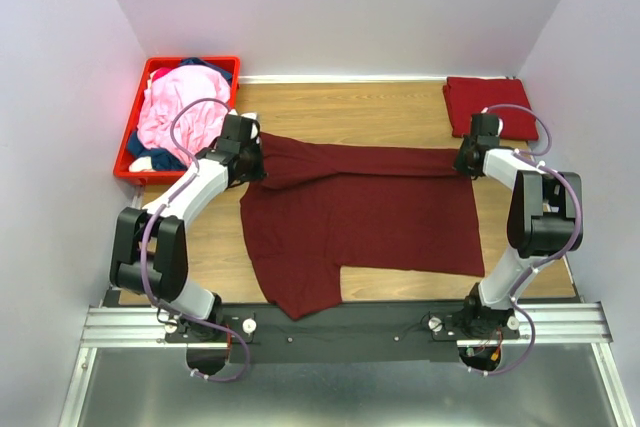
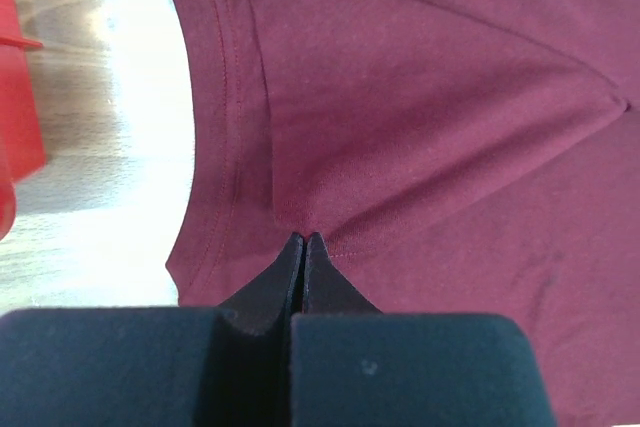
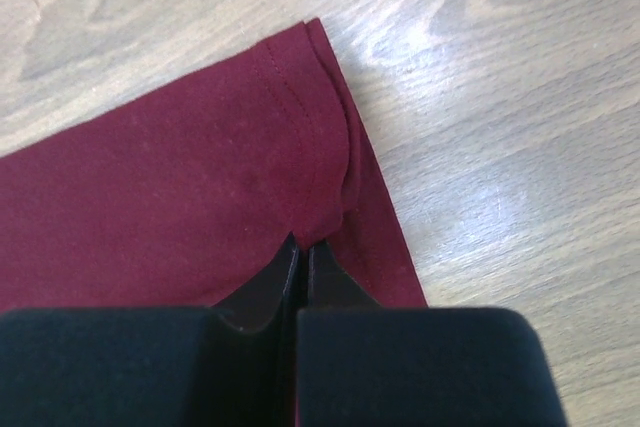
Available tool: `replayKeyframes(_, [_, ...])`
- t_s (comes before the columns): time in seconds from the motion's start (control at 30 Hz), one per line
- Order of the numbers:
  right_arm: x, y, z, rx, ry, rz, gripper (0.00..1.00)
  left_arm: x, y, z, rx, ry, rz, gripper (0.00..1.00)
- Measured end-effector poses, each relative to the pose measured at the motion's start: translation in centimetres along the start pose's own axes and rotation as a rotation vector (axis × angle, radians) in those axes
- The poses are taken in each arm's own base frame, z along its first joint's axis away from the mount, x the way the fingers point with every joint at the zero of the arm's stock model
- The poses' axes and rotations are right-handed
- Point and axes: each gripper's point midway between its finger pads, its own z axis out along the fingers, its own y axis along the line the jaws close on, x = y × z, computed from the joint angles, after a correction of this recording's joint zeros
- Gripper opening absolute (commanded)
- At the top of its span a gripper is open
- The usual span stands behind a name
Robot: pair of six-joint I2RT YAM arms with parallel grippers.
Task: Fold and stack the t-shirts
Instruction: Fold the tshirt
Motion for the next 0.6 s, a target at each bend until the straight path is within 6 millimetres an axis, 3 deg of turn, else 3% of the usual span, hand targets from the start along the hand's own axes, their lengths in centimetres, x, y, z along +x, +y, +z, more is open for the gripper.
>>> replayKeyframes(0.4, [-0.2, 0.0, -0.1, 0.005, 0.001, 0.013, 0.07, -1.9, -1.2, -3.4, 0.032, -0.076, -0.044, 0.0])
replayKeyframes(0.6, [-0.1, 0.0, -0.1, 0.007, 0.006, 0.012, 0.1, -1.4, -2.0, -4.2, 0.049, -0.083, -0.049, 0.0])
